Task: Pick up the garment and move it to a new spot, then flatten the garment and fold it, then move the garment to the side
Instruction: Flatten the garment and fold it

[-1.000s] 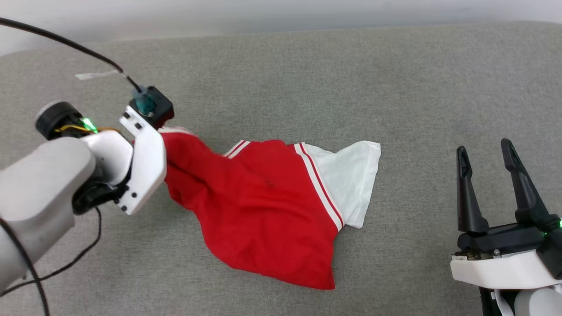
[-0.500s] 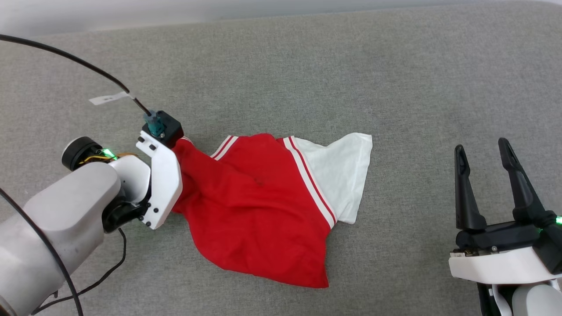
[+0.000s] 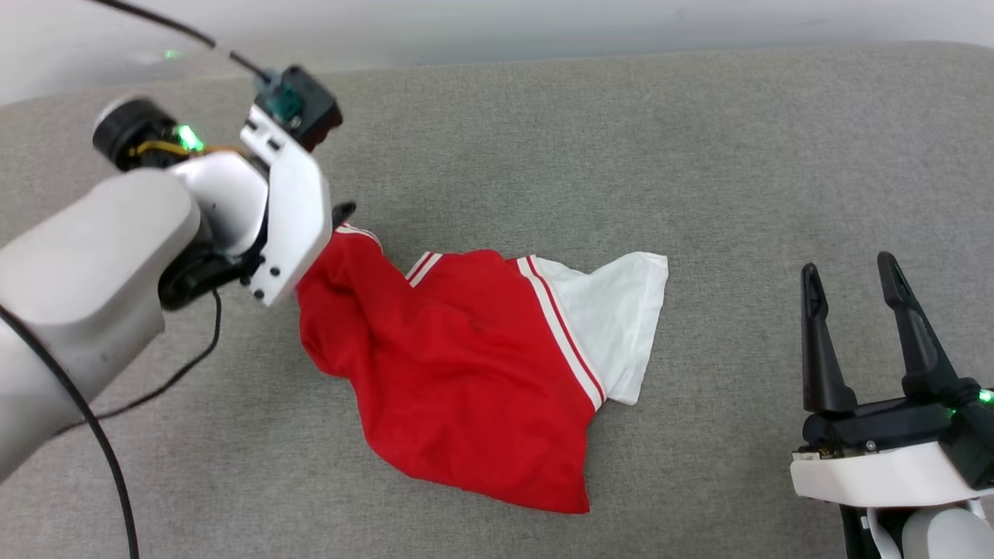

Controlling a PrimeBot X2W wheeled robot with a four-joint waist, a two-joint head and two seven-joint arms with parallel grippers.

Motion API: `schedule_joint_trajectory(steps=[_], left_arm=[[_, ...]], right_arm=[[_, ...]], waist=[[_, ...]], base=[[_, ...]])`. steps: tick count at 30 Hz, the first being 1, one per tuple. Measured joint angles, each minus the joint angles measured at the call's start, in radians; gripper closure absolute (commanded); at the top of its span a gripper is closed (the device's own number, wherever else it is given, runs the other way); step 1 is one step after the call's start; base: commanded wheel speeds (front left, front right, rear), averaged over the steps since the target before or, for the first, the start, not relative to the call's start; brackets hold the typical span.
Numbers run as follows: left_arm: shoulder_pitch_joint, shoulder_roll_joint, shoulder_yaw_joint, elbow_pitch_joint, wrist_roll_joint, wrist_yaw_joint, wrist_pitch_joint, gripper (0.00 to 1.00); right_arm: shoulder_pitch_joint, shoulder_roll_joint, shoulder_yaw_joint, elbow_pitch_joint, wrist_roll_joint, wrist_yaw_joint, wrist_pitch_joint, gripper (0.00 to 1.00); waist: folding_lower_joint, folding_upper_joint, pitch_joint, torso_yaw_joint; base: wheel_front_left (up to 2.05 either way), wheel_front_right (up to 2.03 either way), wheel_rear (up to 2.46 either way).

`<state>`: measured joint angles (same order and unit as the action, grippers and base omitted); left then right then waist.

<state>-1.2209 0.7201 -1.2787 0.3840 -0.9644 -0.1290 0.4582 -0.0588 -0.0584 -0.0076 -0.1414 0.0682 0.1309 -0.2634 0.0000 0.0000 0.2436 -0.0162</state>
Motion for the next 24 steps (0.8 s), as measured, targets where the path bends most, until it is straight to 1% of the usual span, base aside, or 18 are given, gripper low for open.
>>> schedule_joint_trajectory(steps=[3, 7, 10, 12, 17, 20, 24], left_arm=[[-0.052, -0.01, 0.0, -0.029, 0.015, 0.0, 0.023, 0.0], [-0.081, -0.055, 0.0, -0.053, 0.007, 0.0, 0.069, 0.0], [-0.081, -0.093, -0.002, -0.048, -0.021, 0.0, 0.123, 0.0], [-0.078, -0.11, -0.002, -0.042, -0.034, 0.0, 0.184, 0.0], [-0.034, -0.125, -0.003, -0.033, -0.048, 0.0, 0.338, 0.0], [-0.012, -0.124, -0.003, -0.037, -0.018, 0.0, 0.411, 0.0], [0.031, -0.119, -0.002, -0.047, 0.037, 0.0, 0.482, 0.0]], right_arm=[[-0.004, 0.001, 0.009, -0.002, 0.002, 0.0, 0.0, 0.0], [-0.024, 0.003, 0.019, -0.008, 0.003, 0.0, 0.0, 0.0], [-0.027, 0.003, 0.025, -0.008, 0.003, 0.0, 0.0, 0.0], [-0.039, 0.004, 0.028, -0.008, 0.004, 0.0, 0.0, 0.0], [-0.056, 0.005, 0.028, -0.011, 0.004, 0.0, 0.0, 0.0], [-0.065, 0.005, 0.027, -0.013, 0.005, 0.0, 0.0, 0.0], [-0.077, 0.005, 0.028, -0.013, 0.012, 0.0, 0.0, 0.0]], waist=[[0.0, 0.0, 0.007, -0.01], [0.0, 0.0, 0.026, -0.03], [0.0, 0.0, 0.046, -0.048], [0.0, 0.0, 0.06, -0.061], [0.0, 0.0, 0.098, -0.092], [0.0, 0.0, 0.12, -0.106], [0.0, 0.0, 0.145, -0.117]], base=[[0.0, 0.0, 0.0], [0.0, 0.0, 0.0], [0.0, 0.0, 0.0], [0.0, 0.0, 0.0], [0.0, 0.0, 0.0], [0.0, 0.0, 0.0], [0.0, 0.0, 0.0]])
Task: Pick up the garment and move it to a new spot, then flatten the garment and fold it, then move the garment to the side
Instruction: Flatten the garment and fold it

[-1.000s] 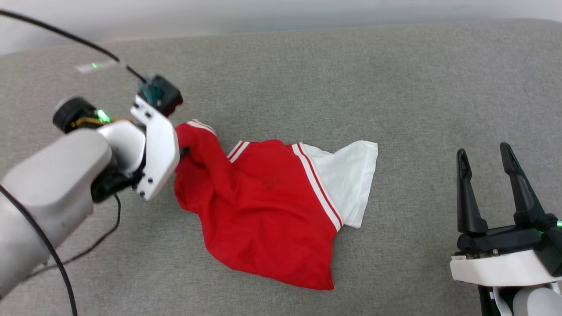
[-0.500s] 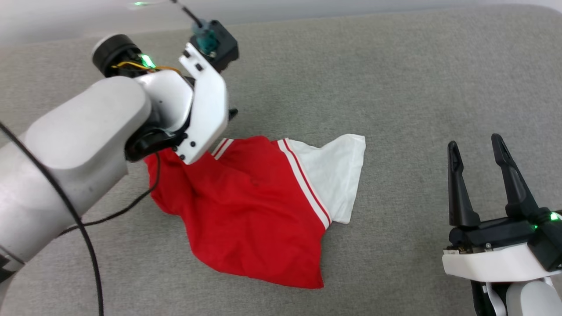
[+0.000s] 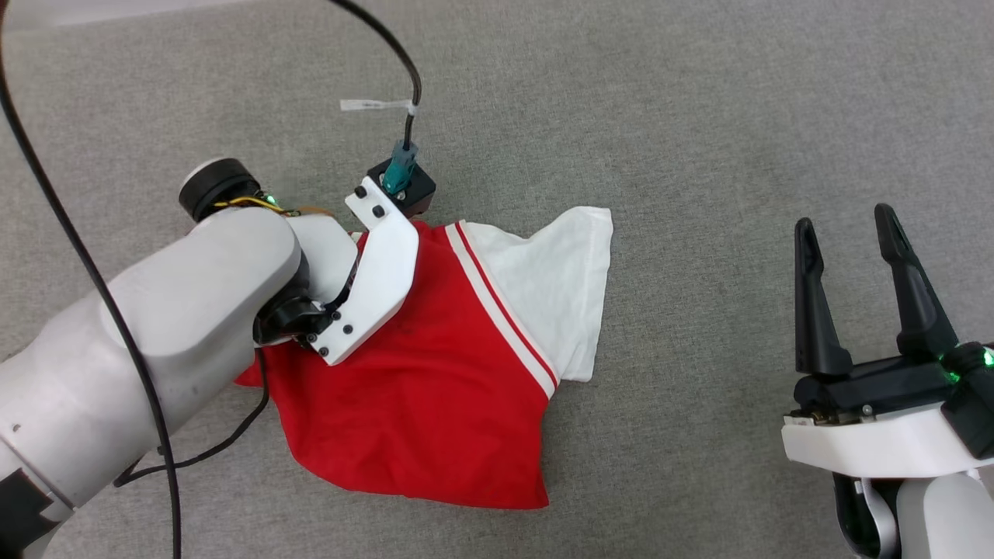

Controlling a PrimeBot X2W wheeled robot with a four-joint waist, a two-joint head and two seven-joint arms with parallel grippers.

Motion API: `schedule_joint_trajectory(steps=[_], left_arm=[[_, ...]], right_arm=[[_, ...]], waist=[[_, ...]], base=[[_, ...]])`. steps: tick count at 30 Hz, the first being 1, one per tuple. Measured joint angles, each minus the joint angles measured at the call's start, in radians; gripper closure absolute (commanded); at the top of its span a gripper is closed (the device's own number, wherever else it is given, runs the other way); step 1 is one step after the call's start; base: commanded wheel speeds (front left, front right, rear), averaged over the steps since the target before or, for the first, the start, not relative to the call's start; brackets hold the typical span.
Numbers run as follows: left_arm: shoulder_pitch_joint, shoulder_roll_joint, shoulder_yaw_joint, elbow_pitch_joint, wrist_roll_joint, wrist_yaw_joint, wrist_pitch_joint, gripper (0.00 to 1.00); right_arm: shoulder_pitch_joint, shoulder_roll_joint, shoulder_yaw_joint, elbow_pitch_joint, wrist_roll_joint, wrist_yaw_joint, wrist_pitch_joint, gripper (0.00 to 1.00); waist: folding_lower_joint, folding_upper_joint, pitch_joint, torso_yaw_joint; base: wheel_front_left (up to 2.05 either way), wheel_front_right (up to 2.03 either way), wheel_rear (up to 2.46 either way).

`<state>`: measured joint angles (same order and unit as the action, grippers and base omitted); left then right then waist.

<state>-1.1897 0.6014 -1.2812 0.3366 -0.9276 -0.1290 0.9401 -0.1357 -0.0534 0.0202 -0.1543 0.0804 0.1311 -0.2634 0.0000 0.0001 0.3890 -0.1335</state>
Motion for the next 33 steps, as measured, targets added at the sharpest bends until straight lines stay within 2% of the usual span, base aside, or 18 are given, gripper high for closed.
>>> schedule_joint_trajectory(steps=[6, 7, 8, 16, 24, 27, 33], left_arm=[[0.029, 0.006, 0.015, -0.023, 0.038, 0.0, -0.007, 0.0], [0.035, 0.008, 0.016, -0.026, 0.045, 0.0, -0.02, 0.71], [0.037, 0.009, 0.017, -0.031, 0.053, 0.0, -0.036, 1.0], [0.016, 0.003, -0.001, -0.055, 0.069, 0.0, -0.167, 1.0], [-0.114, -0.017, -0.001, -0.115, 0.039, 0.0, -0.359, 1.0], [-0.162, -0.051, -0.001, -0.126, 0.039, 0.0, -0.429, 1.0], [-0.209, -0.177, 0.0, -0.082, 0.062, 0.0, -0.531, 1.0]], right_arm=[[-0.024, 0.001, 0.016, 0.001, 0.009, 0.0, 0.0, 0.0], [-0.029, 0.001, 0.018, 0.001, 0.009, 0.0, 0.0, 0.0], [-0.03, 0.001, 0.019, 0.002, 0.01, 0.0, 0.0, 0.0], [-0.03, 0.001, 0.017, 0.01, 0.019, 0.0, 0.0, 0.0], [-0.018, 0.001, 0.016, 0.011, 0.033, 0.0, 0.0, 0.0], [-0.02, 0.001, 0.021, 0.007, 0.042, 0.0, 0.0, 0.0], [-0.03, 0.001, 0.022, 0.002, 0.053, 0.0, 0.0, 0.0]], waist=[[0.0, 0.0, 0.023, -0.007], [-0.0001, 0.0, 0.025, -0.007], [0.0, 0.0, 0.026, -0.007], [0.0001, 0.0, -0.002, 0.009], [0.0, 0.0, -0.037, 0.022], [0.0, 0.0, -0.028, 0.013], [0.0, 0.0, 0.013, -0.009]], base=[[0.0, 0.0, 0.0], [0.0, 0.0, 0.0], [0.0, 0.0, 0.0], [0.0, 0.0, 0.0], [0.0, 0.0, 0.0], [0.0, 0.0, 0.0], [0.0, 0.0, 0.0]])
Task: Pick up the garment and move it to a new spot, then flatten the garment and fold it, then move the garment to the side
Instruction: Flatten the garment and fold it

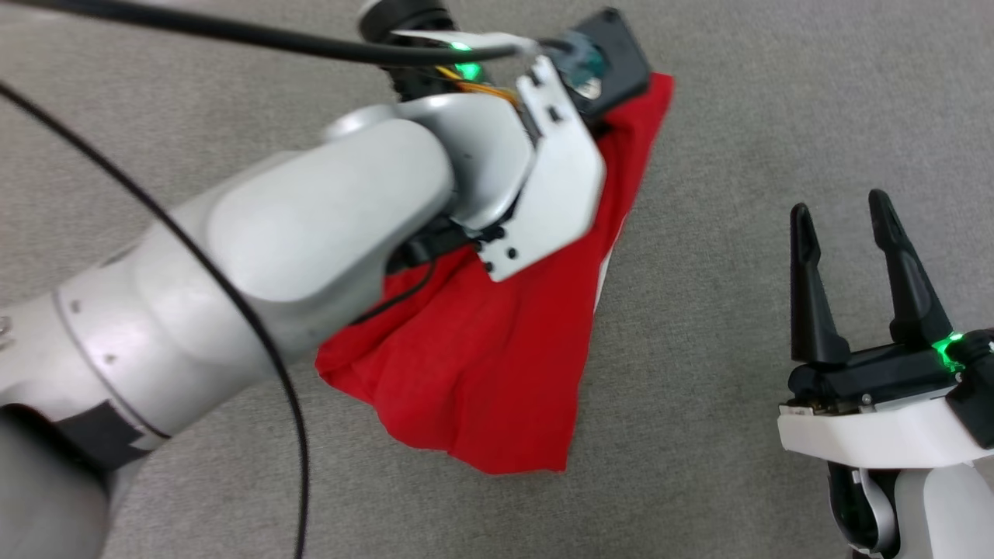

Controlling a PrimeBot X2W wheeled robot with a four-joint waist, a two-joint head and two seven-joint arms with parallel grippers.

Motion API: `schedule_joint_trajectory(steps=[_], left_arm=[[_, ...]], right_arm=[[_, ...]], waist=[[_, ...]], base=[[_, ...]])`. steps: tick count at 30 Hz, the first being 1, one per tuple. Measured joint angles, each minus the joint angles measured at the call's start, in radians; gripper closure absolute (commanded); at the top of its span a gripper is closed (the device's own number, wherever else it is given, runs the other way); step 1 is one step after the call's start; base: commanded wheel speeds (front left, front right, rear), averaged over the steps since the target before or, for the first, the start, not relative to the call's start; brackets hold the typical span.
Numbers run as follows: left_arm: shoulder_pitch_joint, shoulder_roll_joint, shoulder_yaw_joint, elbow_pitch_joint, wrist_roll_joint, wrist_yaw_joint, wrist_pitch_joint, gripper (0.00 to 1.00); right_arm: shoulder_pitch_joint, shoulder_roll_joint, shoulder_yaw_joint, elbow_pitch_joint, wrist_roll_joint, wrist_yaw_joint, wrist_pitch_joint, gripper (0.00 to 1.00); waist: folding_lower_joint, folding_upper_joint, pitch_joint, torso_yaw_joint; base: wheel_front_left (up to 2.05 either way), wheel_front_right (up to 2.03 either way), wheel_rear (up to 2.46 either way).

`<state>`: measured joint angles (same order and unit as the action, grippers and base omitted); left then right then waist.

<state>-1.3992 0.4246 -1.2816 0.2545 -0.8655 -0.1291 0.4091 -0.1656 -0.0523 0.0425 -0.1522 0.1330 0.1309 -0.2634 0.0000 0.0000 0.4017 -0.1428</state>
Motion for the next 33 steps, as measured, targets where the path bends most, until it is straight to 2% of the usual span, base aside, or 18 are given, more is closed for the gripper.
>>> schedule_joint_trajectory(steps=[3, 6, 12, 17, 18, 19, 20, 25, 28, 33], left_arm=[[0.005, -0.052, 0.0, 0.027, 0.035, 0.0, 0.025, 1.0], [0.045, -0.071, 0.0, 0.061, 0.07, 0.0, 0.072, 1.0], [0.162, -0.042, 0.0, 0.109, 0.114, 0.0, 0.179, 1.0], [0.202, -0.019, 0.013, 0.104, 0.098, 0.001, 0.199, 1.0], [0.204, -0.019, 0.013, 0.106, 0.088, 0.001, 0.189, 0.87], [0.204, -0.019, 0.012, 0.108, 0.083, 0.001, 0.174, 0.32], [0.204, -0.02, 0.008, 0.111, 0.083, 0.001, 0.146, 0.0], [0.156, -0.026, 0.0, 0.132, 0.071, 0.0, 0.041, 0.0], [0.113, -0.017, 0.0, 0.121, 0.016, 0.0, -0.001, 0.0], [0.044, 0.054, 0.0, 0.107, -0.067, 0.0, 0.022, 0.0]], right_arm=[[-0.01, 0.0, -0.004, -0.001, 0.009, 0.0, 0.0, 0.0], [-0.025, 0.0, -0.001, -0.001, 0.018, 0.0, 0.0, 0.0], [-0.039, 0.0, 0.0, 0.0, 0.04, 0.0, 0.0, 0.0], [-0.042, 0.0, -0.008, 0.003, 0.044, 0.0, 0.0, 0.0], [-0.042, 0.0, -0.012, 0.004, 0.044, 0.0, 0.0, 0.0], [-0.041, 0.0, -0.014, 0.005, 0.043, 0.0, 0.0, 0.0], [-0.041, 0.0, -0.015, 0.005, 0.041, 0.0, 0.0, 0.0], [-0.039, 0.0, -0.015, 0.008, 0.023, 0.0, 0.0, 0.0], [-0.033, 0.0, -0.017, 0.009, 0.017, 0.0, 0.0, 0.0], [-0.013, 0.0, -0.023, 0.009, 0.016, 0.0, 0.0, 0.0]], waist=[[0.0001, 0.0, 0.025, -0.016], [0.0001, 0.0, 0.048, -0.035], [0.0001, 0.0, 0.084, -0.074], [0.0, 0.0, 0.094, -0.082], [0.0001, 0.0, 0.092, -0.079], [0.0001, 0.0, 0.089, -0.075], [0.0, 0.0, 0.085, -0.07], [0.0, 0.0, 0.055, -0.044], [0.0, 0.0, 0.032, -0.027], [0.0, 0.0, -0.005, 0.001]], base=[[0.0, 0.0, 0.0], [0.0, 0.0, 0.0], [0.0, 0.0, 0.0], [0.0, 0.0, 0.0], [0.0, 0.0, 0.0], [0.0, 0.0, 0.0], [0.0, 0.0, 0.0], [0.0, 0.0, 0.0], [0.0, 0.0, 0.0], [0.0, 0.0, 0.0]])
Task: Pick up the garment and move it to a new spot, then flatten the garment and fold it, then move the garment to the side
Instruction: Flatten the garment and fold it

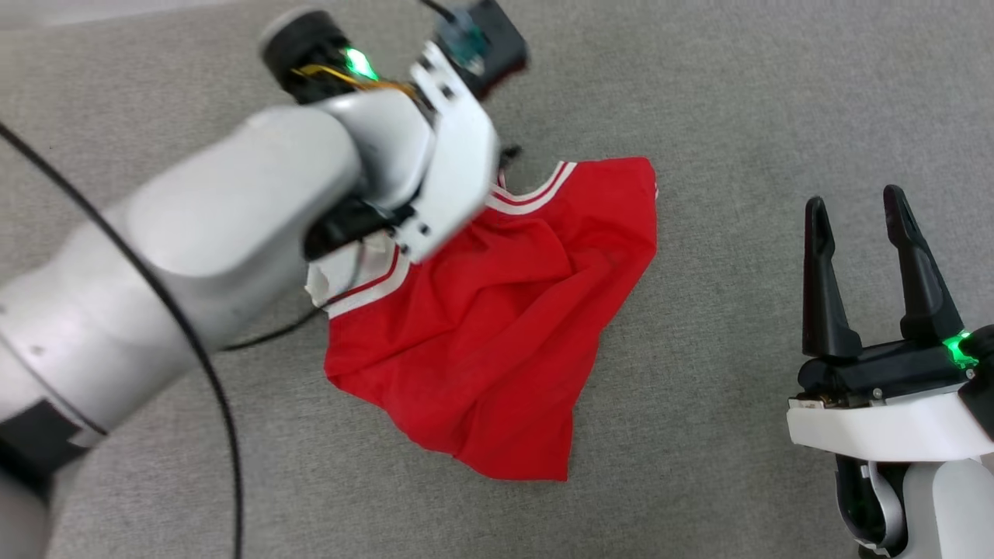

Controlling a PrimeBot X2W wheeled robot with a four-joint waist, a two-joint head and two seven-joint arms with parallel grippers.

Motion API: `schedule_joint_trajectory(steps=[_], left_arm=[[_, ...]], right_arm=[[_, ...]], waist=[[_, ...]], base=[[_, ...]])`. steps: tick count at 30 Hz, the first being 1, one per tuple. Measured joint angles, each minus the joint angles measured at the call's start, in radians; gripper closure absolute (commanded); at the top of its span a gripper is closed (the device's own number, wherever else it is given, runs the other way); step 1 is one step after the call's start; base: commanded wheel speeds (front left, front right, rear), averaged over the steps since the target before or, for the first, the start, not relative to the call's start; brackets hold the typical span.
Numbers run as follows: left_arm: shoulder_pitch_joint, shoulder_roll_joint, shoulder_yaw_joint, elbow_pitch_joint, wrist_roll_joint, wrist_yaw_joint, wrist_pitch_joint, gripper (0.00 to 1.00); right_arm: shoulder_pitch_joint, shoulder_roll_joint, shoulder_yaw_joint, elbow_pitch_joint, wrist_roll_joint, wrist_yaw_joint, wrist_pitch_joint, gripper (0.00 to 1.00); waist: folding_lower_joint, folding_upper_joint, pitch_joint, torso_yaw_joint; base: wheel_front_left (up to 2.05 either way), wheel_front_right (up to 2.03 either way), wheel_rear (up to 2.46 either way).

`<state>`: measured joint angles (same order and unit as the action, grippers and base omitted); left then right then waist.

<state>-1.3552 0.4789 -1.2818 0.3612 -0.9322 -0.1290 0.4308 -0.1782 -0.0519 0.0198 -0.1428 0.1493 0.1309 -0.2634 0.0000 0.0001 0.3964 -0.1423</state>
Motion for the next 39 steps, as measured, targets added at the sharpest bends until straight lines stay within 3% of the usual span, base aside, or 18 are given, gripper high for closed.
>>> schedule_joint_trajectory(steps=[6, 11, 16, 21, 29, 30, 31, 39], left_arm=[[-0.045, 0.101, 0.001, 0.034, -0.06, 0.0, 0.118, 0.0], [-0.043, 0.148, 0.001, 0.094, -0.138, 0.0, 0.238, 0.0], [-0.016, 0.152, 0.0, 0.121, -0.176, 0.0, 0.299, 0.0], [0.049, 0.141, 0.0, 0.113, -0.112, 0.0, 0.394, 0.0], [0.103, 0.137, 0.016, 0.067, -0.035, 0.001, 0.453, 0.0], [0.104, 0.137, 0.018, 0.065, -0.03, 0.001, 0.454, 0.58], [0.105, 0.137, 0.018, 0.063, -0.029, 0.001, 0.451, 1.0], [0.121, 0.128, 0.004, 0.032, -0.017, 0.0, 0.379, 1.0]], right_arm=[[0.005, 0.0, 0.002, -0.002, -0.001, 0.0, 0.0, 0.0], [0.005, 0.0, 0.004, -0.006, -0.001, 0.0, 0.0, 0.0], [0.004, 0.0, 0.002, -0.011, -0.002, 0.0, 0.0, 0.0], [-0.004, 0.0, 0.01, -0.012, -0.001, 0.0, 0.0, 0.0], [-0.013, 0.0, 0.011, -0.012, 0.001, 0.0, 0.0, 0.0], [-0.015, 0.0, 0.011, -0.011, 0.001, 0.0, 0.0, 0.0], [-0.017, 0.0, 0.011, -0.011, 0.001, 0.0, 0.0, 0.0], [-0.01, 0.0, -0.006, -0.004, -0.008, 0.0, 0.0, 0.0]], waist=[[0.0, 0.0, -0.02, 0.014], [0.0, 0.0, -0.014, 0.01], [0.0, 0.0, 0.007, 0.004], [0.0, 0.0, 0.031, -0.01], [-0.0001, 0.0, 0.057, -0.027], [-0.0001, 0.0, 0.059, -0.027], [0.0, 0.0, 0.059, -0.027], [0.0, 0.0, 0.03, 0.001]], base=[[0.0, 0.0, 0.0], [0.0, 0.0, 0.0], [0.0, 0.0, 0.0], [0.0, 0.0, 0.0], [0.0, 0.0, 0.0], [0.0, 0.0, 0.0], [0.0, 0.0, 0.0], [0.0, 0.0, 0.0]])
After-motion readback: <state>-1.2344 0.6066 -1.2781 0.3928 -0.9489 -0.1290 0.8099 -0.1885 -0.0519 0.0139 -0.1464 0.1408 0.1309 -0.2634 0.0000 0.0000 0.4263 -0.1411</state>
